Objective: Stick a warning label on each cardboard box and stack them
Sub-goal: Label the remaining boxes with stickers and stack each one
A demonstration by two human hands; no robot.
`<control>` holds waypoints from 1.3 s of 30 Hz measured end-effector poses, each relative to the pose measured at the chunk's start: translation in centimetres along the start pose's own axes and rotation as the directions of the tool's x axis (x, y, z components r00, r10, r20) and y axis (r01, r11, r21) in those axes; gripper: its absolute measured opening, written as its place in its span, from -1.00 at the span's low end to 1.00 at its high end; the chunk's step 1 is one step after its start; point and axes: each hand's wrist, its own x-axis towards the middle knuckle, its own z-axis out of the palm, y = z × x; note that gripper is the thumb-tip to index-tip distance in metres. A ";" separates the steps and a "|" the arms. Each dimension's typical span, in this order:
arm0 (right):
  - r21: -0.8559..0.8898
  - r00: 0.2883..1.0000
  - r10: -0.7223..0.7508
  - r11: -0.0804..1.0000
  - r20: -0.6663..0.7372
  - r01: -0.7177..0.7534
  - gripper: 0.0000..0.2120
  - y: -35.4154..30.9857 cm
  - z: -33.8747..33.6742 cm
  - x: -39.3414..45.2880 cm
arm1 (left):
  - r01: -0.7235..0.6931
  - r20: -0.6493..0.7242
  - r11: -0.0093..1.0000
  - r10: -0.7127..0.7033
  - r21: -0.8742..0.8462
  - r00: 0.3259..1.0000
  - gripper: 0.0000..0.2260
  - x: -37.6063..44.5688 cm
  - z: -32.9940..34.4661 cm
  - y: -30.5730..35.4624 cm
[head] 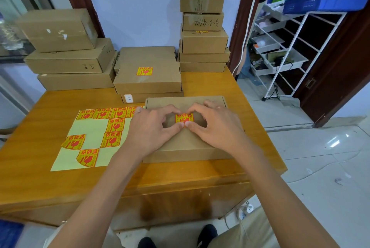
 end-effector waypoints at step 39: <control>0.207 0.997 -0.017 0.978 -0.075 0.032 -0.68 0.7 0.3 0.0 | 0.107 0.022 0.982 -0.105 -0.158 0.994 -0.80 -0.2 -0.4 0.4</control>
